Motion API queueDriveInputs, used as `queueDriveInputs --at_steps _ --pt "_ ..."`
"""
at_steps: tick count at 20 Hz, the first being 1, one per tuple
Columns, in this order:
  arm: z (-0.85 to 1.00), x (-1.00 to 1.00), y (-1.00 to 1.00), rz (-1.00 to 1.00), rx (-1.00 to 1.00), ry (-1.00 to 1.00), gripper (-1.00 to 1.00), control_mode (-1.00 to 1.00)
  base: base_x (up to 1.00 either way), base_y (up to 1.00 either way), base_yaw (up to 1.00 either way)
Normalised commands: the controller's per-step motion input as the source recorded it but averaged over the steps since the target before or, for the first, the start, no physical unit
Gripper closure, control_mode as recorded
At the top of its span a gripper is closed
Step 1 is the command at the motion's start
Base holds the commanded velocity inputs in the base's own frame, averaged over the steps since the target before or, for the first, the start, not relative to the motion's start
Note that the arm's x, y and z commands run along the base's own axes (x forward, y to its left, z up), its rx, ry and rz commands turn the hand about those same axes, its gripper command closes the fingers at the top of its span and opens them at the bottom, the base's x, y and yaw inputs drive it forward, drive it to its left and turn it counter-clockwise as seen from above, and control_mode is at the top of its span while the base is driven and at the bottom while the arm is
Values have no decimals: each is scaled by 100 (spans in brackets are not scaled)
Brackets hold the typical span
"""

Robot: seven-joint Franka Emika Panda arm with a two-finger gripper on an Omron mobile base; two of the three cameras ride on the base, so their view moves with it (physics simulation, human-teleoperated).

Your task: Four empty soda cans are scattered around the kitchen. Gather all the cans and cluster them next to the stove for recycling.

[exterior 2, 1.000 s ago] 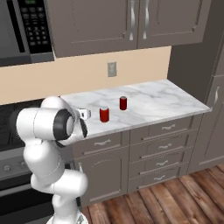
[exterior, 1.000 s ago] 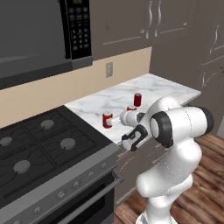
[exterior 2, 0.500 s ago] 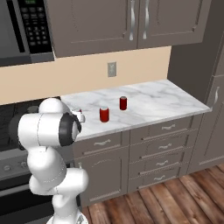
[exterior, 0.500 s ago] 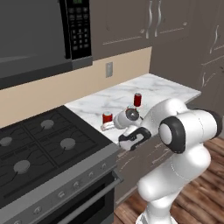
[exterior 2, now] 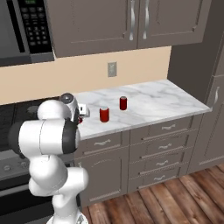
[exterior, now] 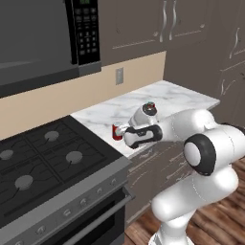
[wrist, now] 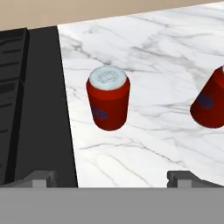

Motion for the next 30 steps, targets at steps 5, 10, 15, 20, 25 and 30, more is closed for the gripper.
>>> queueDriveInputs --at_steps 5,10,15,20,25,30 --pt "1 0 -38 6 0 1 -100 -100 0 0 0" --pt "0 -18 -25 10 -3 4 -100 -100 0 0 0" --pt "2 -33 -23 11 -2 1 -100 -100 0 0 0" --pt "3 -41 -6 9 -12 0 -100 -100 0 0 0" --pt "1 -51 0 2 -15 0 -100 -100 0 0 0" --pt "0 -40 1 0 -15 -1 -100 -100 0 0 0"
